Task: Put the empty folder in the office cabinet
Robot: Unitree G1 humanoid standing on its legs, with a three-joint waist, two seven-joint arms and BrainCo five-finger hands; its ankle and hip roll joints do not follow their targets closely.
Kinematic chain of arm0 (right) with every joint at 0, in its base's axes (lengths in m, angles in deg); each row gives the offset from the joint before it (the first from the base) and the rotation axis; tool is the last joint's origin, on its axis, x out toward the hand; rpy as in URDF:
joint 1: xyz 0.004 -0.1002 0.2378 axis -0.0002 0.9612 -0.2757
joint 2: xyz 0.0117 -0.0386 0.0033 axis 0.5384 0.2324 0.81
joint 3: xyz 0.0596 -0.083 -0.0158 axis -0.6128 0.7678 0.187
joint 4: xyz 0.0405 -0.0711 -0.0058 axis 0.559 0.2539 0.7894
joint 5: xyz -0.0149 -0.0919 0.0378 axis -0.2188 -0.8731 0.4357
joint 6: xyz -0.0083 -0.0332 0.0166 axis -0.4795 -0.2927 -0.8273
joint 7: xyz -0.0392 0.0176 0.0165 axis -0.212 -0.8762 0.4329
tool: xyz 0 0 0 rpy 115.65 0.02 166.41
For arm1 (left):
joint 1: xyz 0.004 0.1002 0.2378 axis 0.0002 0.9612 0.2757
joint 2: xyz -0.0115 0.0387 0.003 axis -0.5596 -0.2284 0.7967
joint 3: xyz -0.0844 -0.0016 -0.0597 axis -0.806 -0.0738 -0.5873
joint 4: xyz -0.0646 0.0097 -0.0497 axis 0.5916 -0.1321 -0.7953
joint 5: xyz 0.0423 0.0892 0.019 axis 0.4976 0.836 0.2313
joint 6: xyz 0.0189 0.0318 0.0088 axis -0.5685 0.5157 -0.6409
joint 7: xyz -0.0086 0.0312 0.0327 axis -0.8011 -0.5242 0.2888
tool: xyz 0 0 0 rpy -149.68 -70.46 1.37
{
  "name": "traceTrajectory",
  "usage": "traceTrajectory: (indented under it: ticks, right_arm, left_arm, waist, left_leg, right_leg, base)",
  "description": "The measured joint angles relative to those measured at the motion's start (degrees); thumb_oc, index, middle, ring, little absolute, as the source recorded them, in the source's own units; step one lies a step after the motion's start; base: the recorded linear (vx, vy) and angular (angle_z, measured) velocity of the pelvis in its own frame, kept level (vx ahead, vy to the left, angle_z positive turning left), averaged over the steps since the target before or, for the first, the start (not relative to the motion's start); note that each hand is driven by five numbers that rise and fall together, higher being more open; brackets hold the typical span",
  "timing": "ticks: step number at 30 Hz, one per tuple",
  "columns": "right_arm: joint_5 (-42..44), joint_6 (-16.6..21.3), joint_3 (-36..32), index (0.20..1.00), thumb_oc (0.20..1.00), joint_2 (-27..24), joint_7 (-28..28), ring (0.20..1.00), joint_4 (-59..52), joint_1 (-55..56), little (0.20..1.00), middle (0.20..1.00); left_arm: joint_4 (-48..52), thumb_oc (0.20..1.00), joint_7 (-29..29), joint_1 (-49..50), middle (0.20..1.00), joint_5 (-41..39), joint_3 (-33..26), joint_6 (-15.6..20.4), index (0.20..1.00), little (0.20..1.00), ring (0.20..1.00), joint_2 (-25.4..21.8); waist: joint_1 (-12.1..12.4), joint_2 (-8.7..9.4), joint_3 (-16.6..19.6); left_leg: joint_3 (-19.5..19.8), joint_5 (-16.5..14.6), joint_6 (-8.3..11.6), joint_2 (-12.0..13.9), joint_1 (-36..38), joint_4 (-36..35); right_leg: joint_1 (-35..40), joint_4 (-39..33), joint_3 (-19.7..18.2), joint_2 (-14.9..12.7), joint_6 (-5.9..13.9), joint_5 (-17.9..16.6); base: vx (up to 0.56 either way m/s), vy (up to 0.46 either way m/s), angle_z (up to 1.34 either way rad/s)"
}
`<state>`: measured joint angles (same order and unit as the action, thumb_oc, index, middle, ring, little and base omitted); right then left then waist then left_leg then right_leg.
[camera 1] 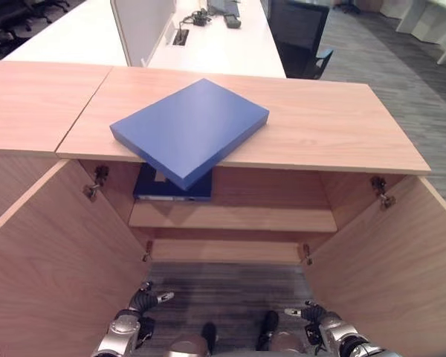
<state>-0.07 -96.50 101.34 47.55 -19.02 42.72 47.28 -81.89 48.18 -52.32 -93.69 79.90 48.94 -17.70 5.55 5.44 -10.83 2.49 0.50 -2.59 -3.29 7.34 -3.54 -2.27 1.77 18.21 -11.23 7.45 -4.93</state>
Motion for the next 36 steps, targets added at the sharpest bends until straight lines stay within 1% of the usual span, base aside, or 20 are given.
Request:
traceTrajectory:
  ticks: [2, 3, 4, 6, 9, 10, 12, 13, 14, 15, 16, 18, 19, 22, 24, 28, 30, 32, 34, 36]
  right_arm:
    - [0.0, 0.0, 0.0, 1.000, 1.000, 0.0, 0.0, 1.000, 0.0, 0.7, 1.000, 1.000]
    - [0.0, 0.0, -0.1, 1.000, 1.000, -0.2, 0.1, 1.000, 0.0, 1.1, 1.000, 1.000]
    - [0.0, 0.0, -0.1, 1.000, 1.000, -0.2, 0.1, 1.000, 0.0, 1.3, 1.000, 1.000]
    - [0.1, 0.0, -0.1, 1.000, 1.000, -0.7, 0.1, 1.000, -0.2, 1.2, 1.000, 1.000]
    - [0.1, 0.0, -0.1, 1.000, 1.000, -1.2, 0.1, 1.000, -0.2, 1.4, 1.000, 1.000]
    - [0.2, 0.0, -0.5, 1.000, 1.000, -1.2, 0.2, 1.000, -0.1, 1.6, 1.000, 1.000]
    - [0.2, 0.0, -0.6, 1.000, 1.000, -1.1, 0.2, 1.000, -0.1, 2.1, 1.000, 1.000]
    - [0.3, 0.1, -0.6, 1.000, 1.000, -1.1, 0.2, 1.000, -0.1, 2.3, 1.000, 1.000]
    - [0.6, 0.3, -0.9, 1.000, 1.000, -1.1, 0.5, 1.000, 0.0, 2.1, 1.000, 1.000]
    - [0.8, 0.4, -1.1, 1.000, 1.000, -1.3, 0.7, 1.000, 0.0, 2.0, 1.000, 1.000]
    - [2.1, 0.4, -2.2, 1.000, 1.000, -2.2, 0.9, 1.000, 0.0, 2.3, 1.000, 1.000]
    - [2.4, 0.3, -2.7, 1.000, 1.000, -2.0, 1.3, 1.000, 0.2, 2.8, 1.000, 1.000]
    - [2.4, 0.4, -2.9, 1.000, 1.000, -2.1, 1.4, 1.000, 0.1, 2.9, 1.000, 1.000]
    - [2.4, -0.1, -2.9, 1.000, 1.000, -1.8, 1.4, 1.000, 0.3, 5.0, 1.000, 1.000]
    - [2.4, -0.7, -2.9, 1.000, 1.000, -1.6, 1.4, 1.000, 0.5, 6.0, 1.000, 1.000]
    - [2.4, -0.9, -3.0, 1.000, 1.000, -1.6, 1.4, 1.000, 0.1, 6.4, 1.000, 1.000]
    - [2.4, -1.2, -4.5, 1.000, 1.000, -1.6, 1.4, 1.000, 0.1, 7.5, 1.000, 1.000]
    - [2.4, -1.2, -4.9, 1.000, 1.000, -1.6, 1.4, 1.000, 0.1, 8.0, 1.000, 1.000]
    - [2.5, -1.2, -4.9, 1.000, 1.000, -1.5, 1.6, 1.000, 0.1, 8.1, 1.000, 1.000]
    - [2.5, -0.7, -5.0, 1.000, 1.000, -1.1, 2.3, 1.000, 0.0, 8.2, 1.000, 1.000]
  left_arm:
    - [0.3, 1.000, 0.0, 1.3, 1.000, -0.1, -0.1, 0.0, 1.000, 1.000, 1.000, 0.0]
    - [0.3, 1.000, 0.0, 2.1, 1.000, -0.7, -0.1, 0.0, 1.000, 1.000, 1.000, 0.1]
    - [0.4, 1.000, 0.0, 2.4, 1.000, -1.2, -0.1, -0.1, 1.000, 1.000, 1.000, 0.2]
    - [0.4, 1.000, 0.0, 2.5, 1.000, -2.9, -0.2, -0.1, 1.000, 1.000, 1.000, 0.9]
    - [0.4, 1.000, 0.0, 1.8, 1.000, -5.9, -0.2, -0.2, 1.000, 1.000, 1.000, 2.7]
    - [0.3, 1.000, -0.2, 0.7, 1.000, -8.2, -0.4, -0.2, 1.000, 1.000, 1.000, 3.9]
    - [1.0, 1.000, -0.4, -1.1, 1.000, -10.4, -0.8, -0.1, 1.000, 1.000, 1.000, 4.6]
    - [1.7, 1.000, -0.6, -1.3, 1.000, -11.7, -1.3, -0.1, 1.000, 1.000, 1.000, 4.7]
    - [2.3, 1.000, -1.3, -2.0, 1.000, -12.9, -2.0, 0.0, 1.000, 1.000, 1.000, 4.5]
    - [2.6, 1.000, -1.7, -2.5, 1.000, -13.2, -2.2, 0.0, 1.000, 1.000, 1.000, 4.4]
    - [2.7, 1.000, -1.9, -2.7, 1.000, -14.2, -2.2, 0.0, 1.000, 1.000, 1.000, 4.6]
    - [2.8, 1.000, -2.1, -1.5, 1.000, -14.2, -3.2, -0.1, 1.000, 1.000, 1.000, 4.1]
    - [2.8, 1.000, -2.2, -0.9, 1.000, -14.2, -4.2, -0.1, 1.000, 1.000, 1.000, 4.0]
    - [3.7, 1.000, -2.2, 0.6, 1.000, -14.1, -4.3, -0.4, 1.000, 1.000, 1.000, 3.6]
    - [5.0, 1.000, -2.1, 1.9, 1.000, -14.2, -4.3, -0.6, 1.000, 1.000, 1.000, 3.6]
    - [9.7, 1.000, -2.3, 5.8, 1.000, -14.6, -6.1, -0.9, 1.000, 1.000, 1.000, 3.6]
    - [17.3, 1.000, -3.2, 10.1, 1.000, -14.2, -9.2, -1.1, 1.000, 1.000, 1.000, 3.5]
    - [22.3, 1.000, -4.0, 12.1, 1.000, -13.0, -11.5, -0.8, 1.000, 1.000, 1.000, 3.1]
    - [25.3, 1.000, -5.0, 12.6, 1.000, -10.5, -13.3, -0.6, 1.000, 1.000, 1.000, 2.1]
    - [31.7, 1.000, -7.8, 13.0, 1.000, -6.4, -17.4, -0.1, 1.000, 1.000, 1.000, 1.7]
  waist:
    - [0.1, 0.19, 1.1]
    - [0.2, 0.46, 1.9]
    - [0.1, 0.70, 2.4]
    - [0.2, 0.57, 2.4]
    - [0.0, 0.20, 2.6]
    - [0.1, -0.04, 2.6]
    - [0.0, 0.17, 2.7]
    - [0.6, 0.15, 2.5]
    - [0.6, 0.88, 1.7]
    - [0.5, 0.92, 1.3]
    - [0.3, -0.57, 1.1]
    - [0.8, -0.01, 1.0]
    - [0.3, 0.54, 0.8]
    - [-0.1, 0.83, 0.7]
    - [-0.1, 1.01, 0.8]
    - [0.1, 0.48, 1.5]
    - [1.2, 0.10, 2.5]
    - [2.0, -0.14, 2.8]
    - [3.3, -0.06, 2.9]
    - [4.5, 0.30, 2.8]
  left_leg:
    - [0.4, -0.6, 1.32, 1.3, 0.0, 0.1]
    - [1.0, -0.8, 2.24, 2.6, 0.1, 0.5]
    - [1.1, -0.8, 2.80, 3.3, -0.1, 0.6]
    - [1.3, -1.2, 4.10, 4.6, 0.3, 0.7]
    - [2.3, -1.3, 4.53, 5.4, 0.0, 1.0]
    - [3.9, -1.3, 5.47, 5.6, -1.5, 2.3]
    - [4.9, -1.9, 6.11, 5.6, -3.0, 3.9]
    - [5.0, -1.9, 6.47, 5.7, -4.1, 5.7]
    - [4.3, -2.3, 7.01, 4.9, -7.7, 11.1]
    - [3.4, -2.7, 7.38, 4.7, -9.3, 12.6]
    - [-0.3, -4.9, 5.96, 6.4, -9.3, 11.8]
    - [-2.1, -4.4, 6.13, 6.6, -8.6, 9.5]
    - [-2.0, -4.3, 6.04, 6.3, -8.6, 8.4]
    - [-2.1, -3.7, 5.09, 6.2, -8.3, 5.8]
    - [-2.1, -3.4, 4.68, 5.8, -7.5, 4.7]
    - [-2.1, -2.2, 4.39, 5.8, -6.2, 2.3]
    - [-2.0, -1.3, 4.25, 5.9, -5.5, 1.0]
    - [-1.9, 0.0, 4.31, 6.2, -4.6, 0.6]
    - [-1.8, 0.0, 4.34, 6.1, -4.0, 0.2]
    - [-1.6, 0.7, 5.19, 6.1, -3.8, -0.1]
  right_leg:
    - [1.0, -2.0, 0.2, 1.8, -1.36, -1.0]
    - [2.5, -4.5, 1.0, 3.6, -2.77, -2.0]
    - [3.0, -5.7, 1.4, 4.4, -3.72, -2.6]
    - [4.1, -7.1, 1.7, 5.9, -4.65, -2.7]
    - [4.7, -6.8, 3.3, 6.6, -5.82, -2.4]
    - [5.0, -6.8, 4.7, 6.9, -5.80, -2.0]
    - [5.1, -6.8, 6.5, 6.6, -6.23, -1.1]
    - [5.3, -6.8, 7.4, 6.8, -6.32, -0.6]
    - [5.1, -6.8, 8.5, 6.1, -6.40, -0.4]
    - [5.0, -6.8, 9.2, 6.0, -6.56, -0.2]
    - [5.0, -6.7, 10.0, 7.2, -6.93, 0.1]
    - [3.4, -5.1, 9.4, 6.5, -6.75, 0.7]
    - [2.3, -4.3, 9.4, 6.0, -6.73, 0.8]
    - [1.8, -4.2, 9.1, 5.8, -5.55, 0.7]
    - [1.7, -4.3, 8.0, 5.7, -5.55, 0.7]
    - [1.9, -4.8, 7.4, 5.9, -5.51, 0.7]
    - [2.6, -5.6, 7.5, 6.4, -5.35, 0.5]
    - [3.9, -6.7, 7.7, 6.9, -4.94, 0.0]
    - [4.4, -7.1, 7.8, 6.9, -5.02, 0.1]
    - [4.4, -7.1, 8.0, 6.9, -5.15, 0.1]
  base:
    - [0.11, -0.132, 0.11]
    - [0.12, -0.145, 0.13]
    - [0.13, -0.145, 0.13]
    - [0.09, -0.119, 0.05]
    - [0.08, -0.177, 0.29]
    - [0.07, -0.196, 0.59]
    - [-0.01, -0.120, 0.62]
    - [0.01, -0.147, 0.56]
    - [0.02, -0.090, 0.51]
    - [0.03, 0.019, 0.58]
    - [-0.01, 0.076, 0.25]
    - [0.03, 0.085, -0.05]
    - [0.08, 0.071, -0.04]
    - [0.07, 0.064, 0.01]
    - [0.03, 0.080, -0.04]
    - [0.03, 0.044, -0.09]
    - [0.02, -0.004, 0.04]
    - [0.00, -0.019, 0.05]
    - [-0.01, -0.035, 0.06]
    - [-0.01, -0.031, 0.09]
